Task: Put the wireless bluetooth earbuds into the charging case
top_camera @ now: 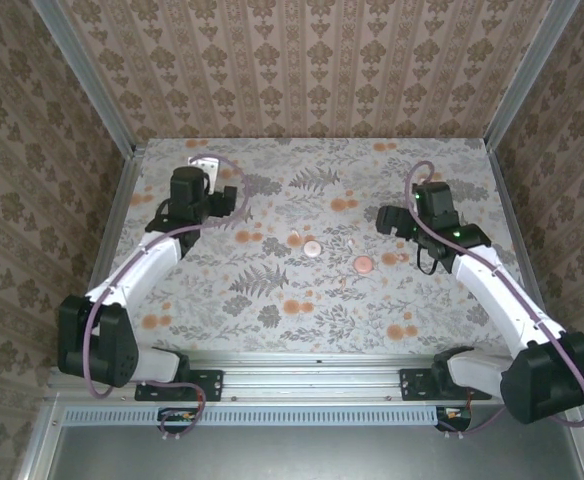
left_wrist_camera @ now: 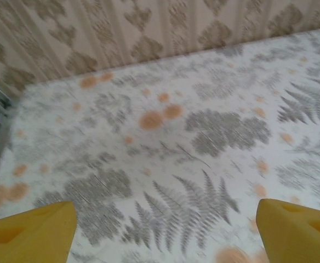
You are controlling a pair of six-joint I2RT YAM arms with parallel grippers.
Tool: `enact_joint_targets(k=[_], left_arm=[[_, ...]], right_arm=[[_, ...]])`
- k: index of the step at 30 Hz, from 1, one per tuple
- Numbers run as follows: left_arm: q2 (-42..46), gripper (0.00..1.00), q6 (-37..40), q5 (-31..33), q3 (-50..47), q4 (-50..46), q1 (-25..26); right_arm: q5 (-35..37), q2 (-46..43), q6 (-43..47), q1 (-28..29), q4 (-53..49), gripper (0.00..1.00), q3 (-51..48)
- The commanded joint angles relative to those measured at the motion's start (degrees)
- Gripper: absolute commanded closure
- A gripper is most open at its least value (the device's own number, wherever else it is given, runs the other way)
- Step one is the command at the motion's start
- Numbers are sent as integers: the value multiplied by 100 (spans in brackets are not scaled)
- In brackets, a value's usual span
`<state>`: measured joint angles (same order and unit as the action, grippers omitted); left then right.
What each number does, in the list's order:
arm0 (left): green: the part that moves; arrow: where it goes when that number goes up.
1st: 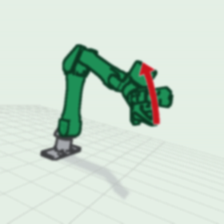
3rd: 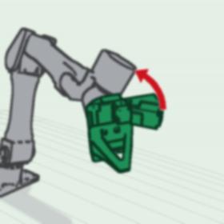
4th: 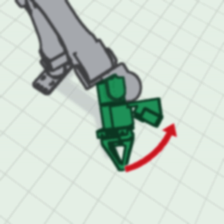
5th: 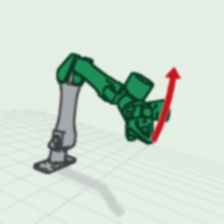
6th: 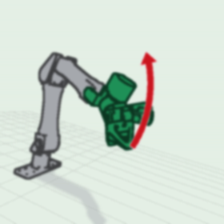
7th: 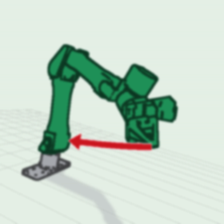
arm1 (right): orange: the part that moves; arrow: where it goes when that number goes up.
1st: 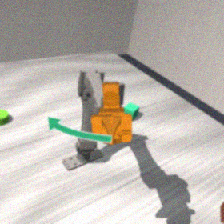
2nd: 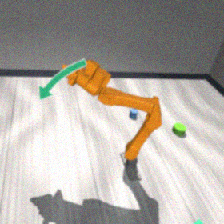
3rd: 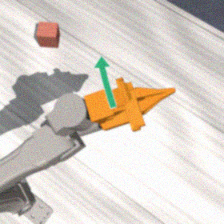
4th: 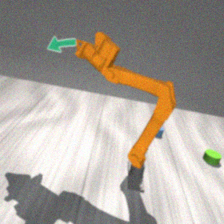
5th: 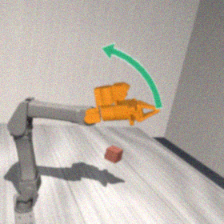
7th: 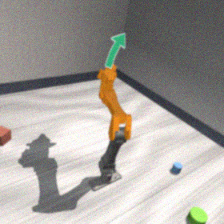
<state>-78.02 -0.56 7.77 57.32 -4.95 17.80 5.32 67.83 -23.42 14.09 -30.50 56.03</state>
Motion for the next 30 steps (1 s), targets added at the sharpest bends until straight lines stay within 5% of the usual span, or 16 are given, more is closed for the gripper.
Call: enact_joint_targets(k=[1,13,18,26,30], left_arm=[[34,13,-749,-593,418,-1663,-4],[-80,14,-1891,-1934,497,-2766,-885],[-177,14,-1552,-2212,494,-2990,-1098],[-381,14,-916,-3179,388,-3207,-1467],[-338,14,-924,-3163,309,-3182,-1516]], right_arm=[[46,280,-261,452,-1652,0,715],[-485,2173,-278,1532,-2653,0,2661],[-951,2516,1847,1635,-2184,2,2827],[-1846,2842,6432,1599,-1755,7,2535],[-2126,3405,7526,1534,-1786,10,2818]])
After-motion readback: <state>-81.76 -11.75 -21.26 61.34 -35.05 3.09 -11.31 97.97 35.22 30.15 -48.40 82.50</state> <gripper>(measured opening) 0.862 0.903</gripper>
